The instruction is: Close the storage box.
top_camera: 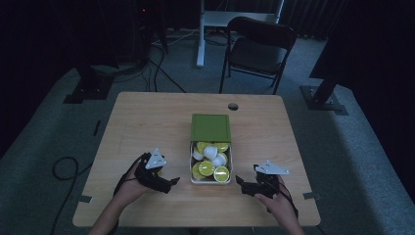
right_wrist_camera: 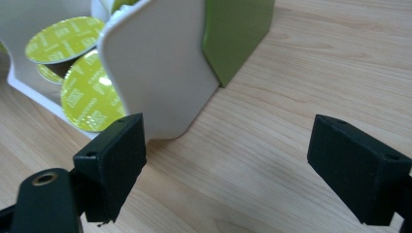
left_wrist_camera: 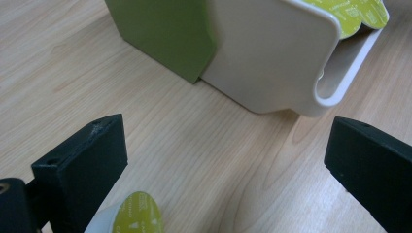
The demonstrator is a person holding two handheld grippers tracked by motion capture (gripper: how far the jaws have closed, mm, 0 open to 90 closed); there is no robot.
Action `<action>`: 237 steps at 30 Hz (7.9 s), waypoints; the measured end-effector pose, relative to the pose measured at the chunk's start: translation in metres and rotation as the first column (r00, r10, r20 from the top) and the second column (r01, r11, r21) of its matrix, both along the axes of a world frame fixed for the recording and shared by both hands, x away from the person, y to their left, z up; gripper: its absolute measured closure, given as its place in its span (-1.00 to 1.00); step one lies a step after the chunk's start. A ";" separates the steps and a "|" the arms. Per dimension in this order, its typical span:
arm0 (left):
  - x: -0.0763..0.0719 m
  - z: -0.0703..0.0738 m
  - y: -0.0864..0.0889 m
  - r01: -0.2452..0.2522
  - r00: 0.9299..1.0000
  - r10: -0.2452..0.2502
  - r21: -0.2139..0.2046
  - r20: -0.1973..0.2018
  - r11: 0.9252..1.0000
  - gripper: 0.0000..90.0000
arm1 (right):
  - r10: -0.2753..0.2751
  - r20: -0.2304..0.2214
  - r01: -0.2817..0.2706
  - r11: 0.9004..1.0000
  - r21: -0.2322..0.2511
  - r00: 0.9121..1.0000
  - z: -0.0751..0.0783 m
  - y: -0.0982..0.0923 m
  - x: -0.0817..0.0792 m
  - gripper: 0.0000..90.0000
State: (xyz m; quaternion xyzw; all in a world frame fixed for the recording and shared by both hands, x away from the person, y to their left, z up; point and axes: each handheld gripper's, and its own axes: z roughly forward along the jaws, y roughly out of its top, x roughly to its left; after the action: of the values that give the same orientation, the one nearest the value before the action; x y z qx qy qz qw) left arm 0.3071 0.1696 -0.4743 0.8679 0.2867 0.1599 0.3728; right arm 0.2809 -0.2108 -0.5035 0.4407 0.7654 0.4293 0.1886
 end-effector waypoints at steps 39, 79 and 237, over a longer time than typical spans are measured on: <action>0.019 0.003 -0.038 0.022 1.000 -0.022 0.016 0.011 1.000 -0.96 | 0.062 0.014 -0.062 0.998 0.013 0.998 0.004 0.012 0.011 -0.70; 0.053 0.010 -0.043 -0.019 1.000 0.019 0.037 0.016 0.999 -0.96 | 0.059 0.015 -0.059 0.998 0.003 0.998 0.009 0.016 0.045 -0.70; -0.005 -0.005 0.111 -0.268 0.963 0.263 -0.111 -0.052 0.957 -0.95 | -0.147 0.007 0.147 0.989 0.028 0.989 -0.012 -0.068 0.014 -0.71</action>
State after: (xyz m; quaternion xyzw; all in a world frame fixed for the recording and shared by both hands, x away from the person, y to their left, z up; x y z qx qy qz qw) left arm 0.3019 0.2806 -0.4791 0.8009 0.4162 0.1757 0.3931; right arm 0.2952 -0.2784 -0.5150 0.4965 0.7240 0.4267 0.2174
